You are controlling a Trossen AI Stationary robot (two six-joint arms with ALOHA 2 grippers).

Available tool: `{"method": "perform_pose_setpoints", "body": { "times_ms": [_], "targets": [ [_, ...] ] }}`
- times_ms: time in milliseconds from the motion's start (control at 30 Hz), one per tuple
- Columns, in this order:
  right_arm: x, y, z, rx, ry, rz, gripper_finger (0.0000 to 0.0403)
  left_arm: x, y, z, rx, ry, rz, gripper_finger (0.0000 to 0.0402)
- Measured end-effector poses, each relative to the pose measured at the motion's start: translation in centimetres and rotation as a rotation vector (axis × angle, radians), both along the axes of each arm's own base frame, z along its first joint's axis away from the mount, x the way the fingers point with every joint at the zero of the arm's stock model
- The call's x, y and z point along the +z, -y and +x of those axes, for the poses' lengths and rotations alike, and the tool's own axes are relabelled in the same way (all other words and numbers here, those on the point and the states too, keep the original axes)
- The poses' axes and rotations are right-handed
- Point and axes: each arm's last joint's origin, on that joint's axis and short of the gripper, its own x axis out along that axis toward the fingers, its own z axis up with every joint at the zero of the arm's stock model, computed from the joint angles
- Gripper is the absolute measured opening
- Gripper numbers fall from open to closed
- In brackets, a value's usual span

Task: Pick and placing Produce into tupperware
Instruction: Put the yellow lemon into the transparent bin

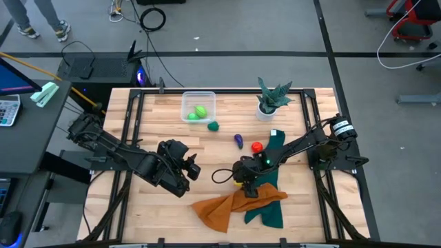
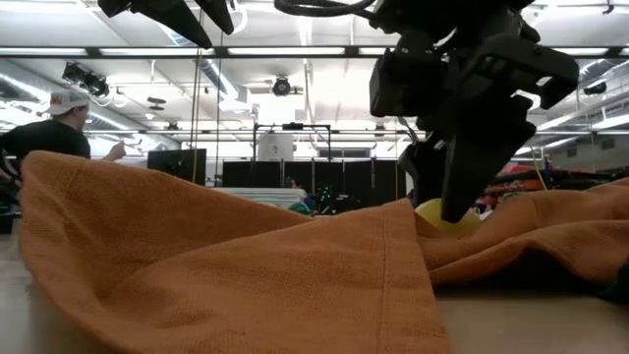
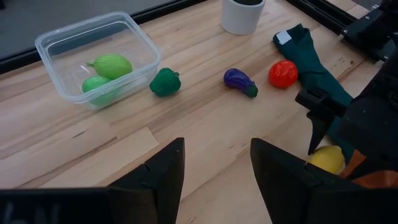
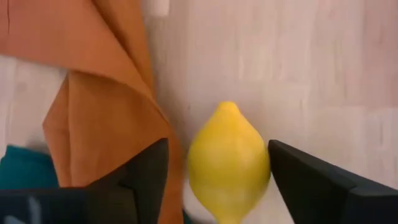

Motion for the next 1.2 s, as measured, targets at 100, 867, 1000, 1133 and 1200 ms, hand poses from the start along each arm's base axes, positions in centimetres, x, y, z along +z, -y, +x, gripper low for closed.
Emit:
{"method": "perform_pose_setpoints", "body": {
  "times_ms": [100, 867, 1000, 1133, 1200],
  "targets": [
    [-0.4, 0.0, -0.3, 0.008, -0.02, 0.01, 0.0212, 0.0, 0.0, 0.0, 0.0, 0.0, 0.0, 0.0188],
    [0.9, 2.3, 0.9, -0.025, -0.02, -0.019, 0.0147, 0.0, 0.0, 0.0, -0.001, -0.003, 0.001, 0.0184],
    [2.9, 3.6, 2.1, 0.004, 0.013, -0.053, 0.0147, 0.0, 0.0, -0.1, 0.001, -0.012, 0.007, 0.0181],
    [5.3, 5.2, 3.4, -0.008, 0.07, -0.09, 0.0148, 0.0, -0.1, -0.4, 0.002, -0.025, 0.012, 0.0183],
    [6.7, 6.1, 4.1, -0.023, 0.115, -0.102, 0.0148, 0.4, -0.2, -0.9, -0.007, -0.025, 0.011, 0.0184]
  ]
}}
